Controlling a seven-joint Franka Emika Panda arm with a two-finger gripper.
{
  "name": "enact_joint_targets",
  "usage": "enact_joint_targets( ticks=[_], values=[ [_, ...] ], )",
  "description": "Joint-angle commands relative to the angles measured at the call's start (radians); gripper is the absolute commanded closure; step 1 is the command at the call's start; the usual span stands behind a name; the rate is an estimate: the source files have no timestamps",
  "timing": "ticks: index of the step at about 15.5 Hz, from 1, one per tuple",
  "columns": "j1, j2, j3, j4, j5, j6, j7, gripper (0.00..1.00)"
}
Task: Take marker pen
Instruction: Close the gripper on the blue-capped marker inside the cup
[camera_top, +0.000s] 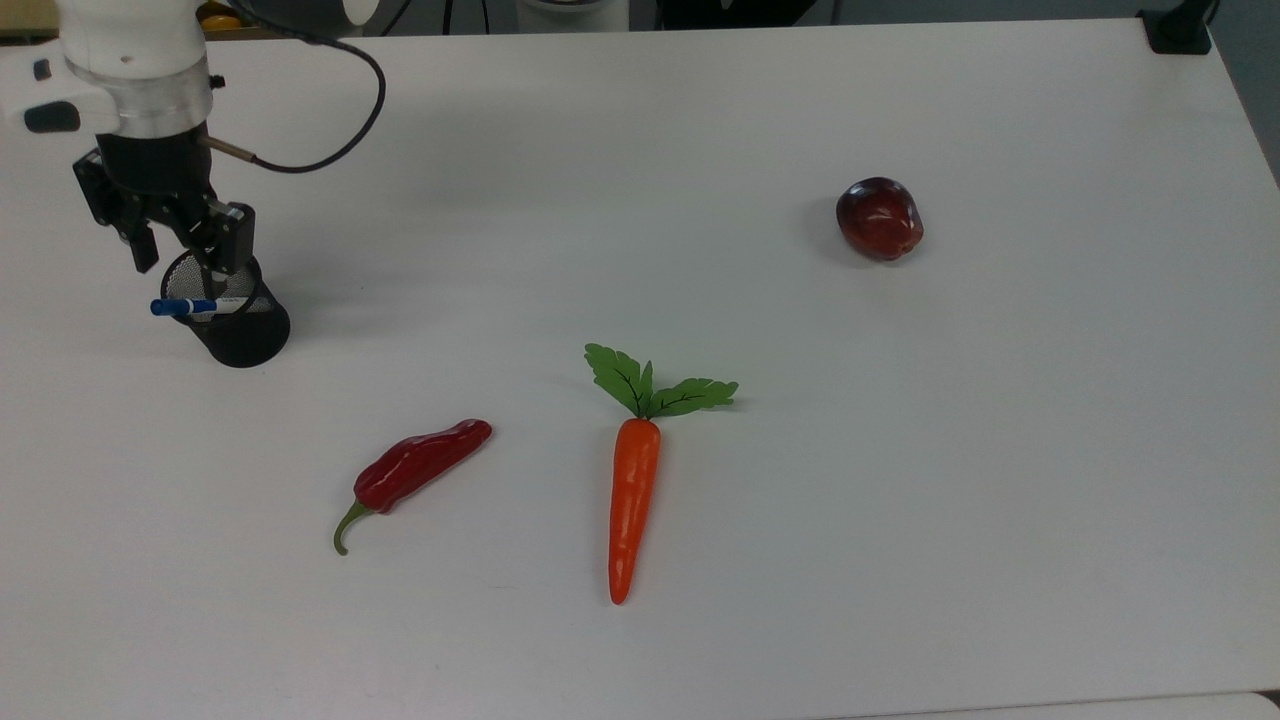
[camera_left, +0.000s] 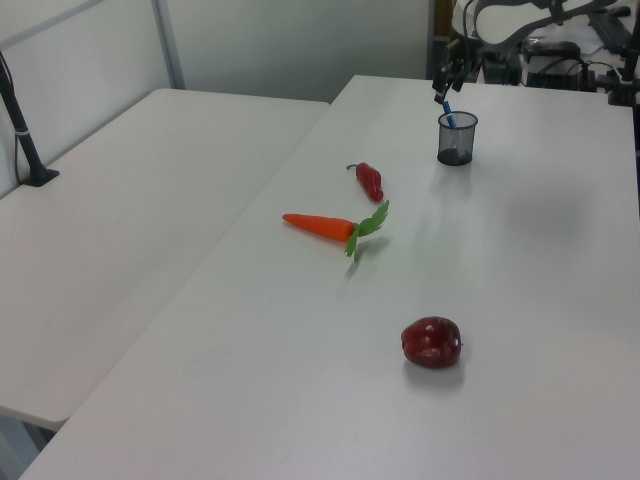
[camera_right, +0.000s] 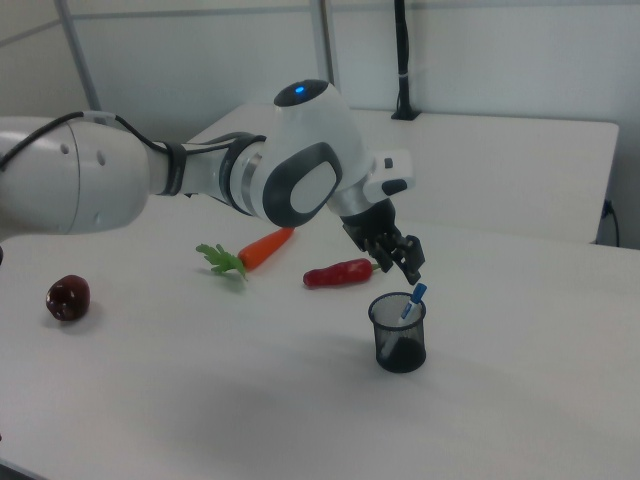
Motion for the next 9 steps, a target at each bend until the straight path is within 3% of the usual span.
enact_joint_targets(
  ticks=[1, 6, 9],
  values=[
    [-0.012, 0.032, 0.002, -0.008, 0.002, 0.070, 0.021, 0.43],
    [-0.022, 0.053, 0.000, -0.009, 0.000, 0.087, 0.025, 0.46],
    [-0.025, 0.054, 0.002, -0.009, 0.000, 0.088, 0.025, 0.56]
  ],
)
